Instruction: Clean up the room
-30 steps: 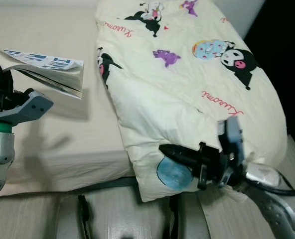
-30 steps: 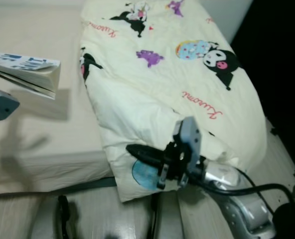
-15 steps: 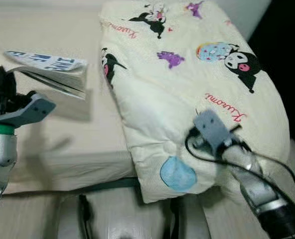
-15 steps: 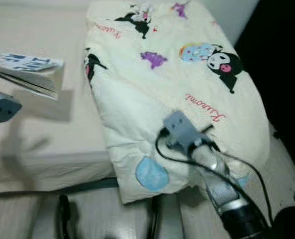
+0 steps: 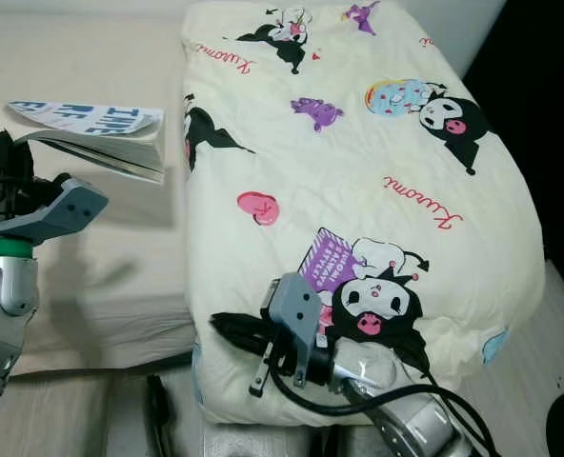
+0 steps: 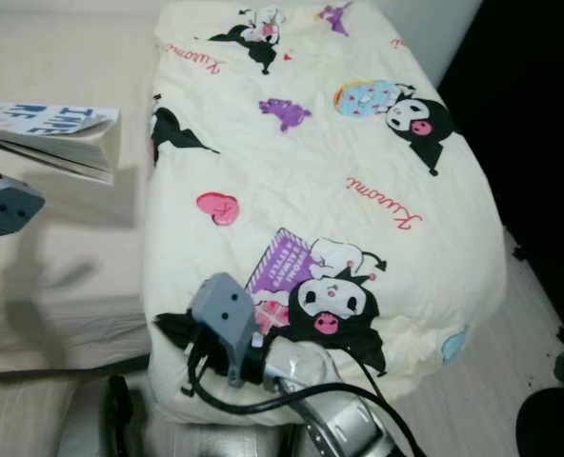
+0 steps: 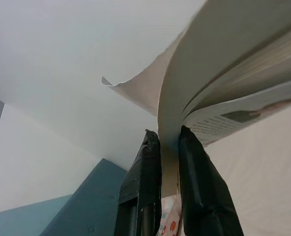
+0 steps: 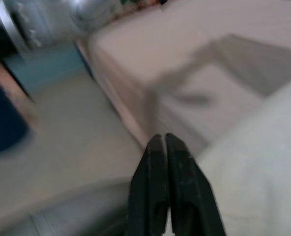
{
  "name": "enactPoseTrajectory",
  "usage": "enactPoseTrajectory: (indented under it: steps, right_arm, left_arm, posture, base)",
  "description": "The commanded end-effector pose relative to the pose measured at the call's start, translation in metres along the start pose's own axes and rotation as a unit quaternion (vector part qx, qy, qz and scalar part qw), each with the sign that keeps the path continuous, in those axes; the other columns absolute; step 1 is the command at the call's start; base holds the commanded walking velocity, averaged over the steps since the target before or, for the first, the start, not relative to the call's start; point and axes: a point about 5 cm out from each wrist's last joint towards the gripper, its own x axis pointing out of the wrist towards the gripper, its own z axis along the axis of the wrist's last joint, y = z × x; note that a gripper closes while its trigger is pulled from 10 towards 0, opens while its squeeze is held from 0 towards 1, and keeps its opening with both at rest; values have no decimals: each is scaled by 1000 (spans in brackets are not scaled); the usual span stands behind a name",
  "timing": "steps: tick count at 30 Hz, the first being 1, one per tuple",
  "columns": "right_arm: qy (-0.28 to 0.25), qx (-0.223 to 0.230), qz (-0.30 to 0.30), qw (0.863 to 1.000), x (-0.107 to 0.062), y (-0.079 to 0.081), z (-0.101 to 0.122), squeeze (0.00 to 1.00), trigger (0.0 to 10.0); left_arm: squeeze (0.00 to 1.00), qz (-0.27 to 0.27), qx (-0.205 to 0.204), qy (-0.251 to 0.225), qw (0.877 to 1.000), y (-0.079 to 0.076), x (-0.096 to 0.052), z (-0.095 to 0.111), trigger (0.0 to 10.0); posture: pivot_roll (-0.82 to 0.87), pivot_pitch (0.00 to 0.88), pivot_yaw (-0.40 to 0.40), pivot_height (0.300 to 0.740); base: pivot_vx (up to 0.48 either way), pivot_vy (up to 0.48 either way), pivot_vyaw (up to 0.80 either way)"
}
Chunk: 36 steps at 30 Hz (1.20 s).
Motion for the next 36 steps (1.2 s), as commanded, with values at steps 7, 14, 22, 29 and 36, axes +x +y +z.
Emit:
enactPoseTrajectory:
  steps: [7, 14, 22, 29, 36]
  right_arm:
    - [-116, 56, -168, 977, -21, -54, 36, 0, 10000]
    - [-161, 70, -351, 920, -57, -86, 29, 0, 10000]
    - [-140, 111, -360, 916, -49, -78, 8, 0, 10000]
    - [-164, 110, -383, 902, -50, -84, 12, 0, 10000]
    - [-149, 95, -438, 881, -59, -93, 4, 0, 10000]
  left_arm:
    - [0, -6, -69, -4, 998, -2, -6, 14, 10000]
    - [0, -100, -203, -42, 973, -21, -19, 57, 10000]
    - [0, -173, -293, -121, 933, -34, -32, 112, 10000]
    - [0, -236, -468, -26, 851, -43, -41, 122, 10000]
    - [0, -268, -561, 35, 783, -47, -46, 130, 10000]
  posture:
    - [7, 141, 3, 505]
    - [14, 129, -2, 505]
    - [13, 102, 2, 505]
    - [13, 81, 4, 505]
    - [16, 67, 2, 510]
  base:
    - [0, 0, 0]
    - [0, 0, 0]
    - [0, 0, 0]
    - [0, 0, 0]
    - [0, 0, 0]
